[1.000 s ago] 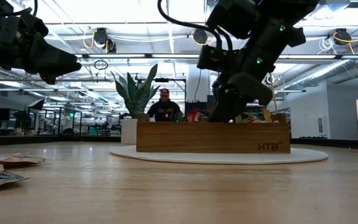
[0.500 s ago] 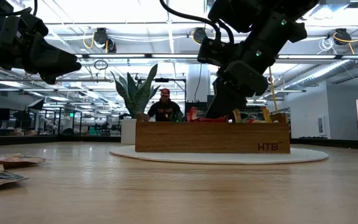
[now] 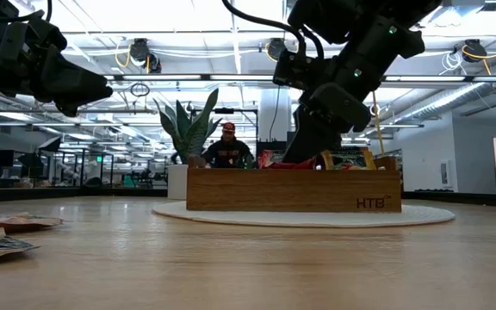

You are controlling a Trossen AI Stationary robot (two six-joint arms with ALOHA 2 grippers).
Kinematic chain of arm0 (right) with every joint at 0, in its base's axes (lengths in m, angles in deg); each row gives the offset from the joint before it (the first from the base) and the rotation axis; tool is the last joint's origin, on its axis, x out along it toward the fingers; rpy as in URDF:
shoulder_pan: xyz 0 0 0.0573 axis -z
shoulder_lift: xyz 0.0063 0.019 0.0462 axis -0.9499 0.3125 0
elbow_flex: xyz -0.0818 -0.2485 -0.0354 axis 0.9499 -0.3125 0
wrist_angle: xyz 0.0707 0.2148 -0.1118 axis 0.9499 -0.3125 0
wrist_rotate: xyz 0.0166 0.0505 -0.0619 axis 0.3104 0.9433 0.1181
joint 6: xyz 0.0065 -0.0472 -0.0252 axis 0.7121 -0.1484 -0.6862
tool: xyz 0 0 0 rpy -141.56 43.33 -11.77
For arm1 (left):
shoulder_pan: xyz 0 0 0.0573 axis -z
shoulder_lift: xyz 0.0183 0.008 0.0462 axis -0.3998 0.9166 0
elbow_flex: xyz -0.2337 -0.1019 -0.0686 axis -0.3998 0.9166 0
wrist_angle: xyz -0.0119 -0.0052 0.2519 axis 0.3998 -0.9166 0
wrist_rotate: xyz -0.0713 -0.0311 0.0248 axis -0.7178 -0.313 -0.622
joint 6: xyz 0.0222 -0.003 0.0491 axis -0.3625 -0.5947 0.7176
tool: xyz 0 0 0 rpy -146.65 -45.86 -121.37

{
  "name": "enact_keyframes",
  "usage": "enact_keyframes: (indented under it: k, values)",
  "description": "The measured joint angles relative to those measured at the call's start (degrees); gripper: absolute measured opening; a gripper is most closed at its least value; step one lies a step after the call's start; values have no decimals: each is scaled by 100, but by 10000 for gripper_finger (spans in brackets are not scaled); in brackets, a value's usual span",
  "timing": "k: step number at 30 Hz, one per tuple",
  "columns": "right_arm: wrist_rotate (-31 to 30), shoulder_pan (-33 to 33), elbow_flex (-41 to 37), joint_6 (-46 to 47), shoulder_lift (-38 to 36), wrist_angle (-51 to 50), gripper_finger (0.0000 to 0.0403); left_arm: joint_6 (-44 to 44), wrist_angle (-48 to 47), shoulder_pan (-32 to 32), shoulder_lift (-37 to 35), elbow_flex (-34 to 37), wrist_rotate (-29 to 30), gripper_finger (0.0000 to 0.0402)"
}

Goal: Pick & Place Tea
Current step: Put the red tea bag into the middle section of the wooden organizer

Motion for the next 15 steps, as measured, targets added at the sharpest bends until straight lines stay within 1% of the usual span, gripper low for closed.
enact_keyframes:
  k: [7, 15]
  values:
    - [-2, -2, 4, 0, -121, -1, 9, 1, 0, -1, 1, 1, 0, 157]
    - [-2, -4, 7, -2, -686, -29, 1, 1, 0, -1, 1, 1, 2, 157]
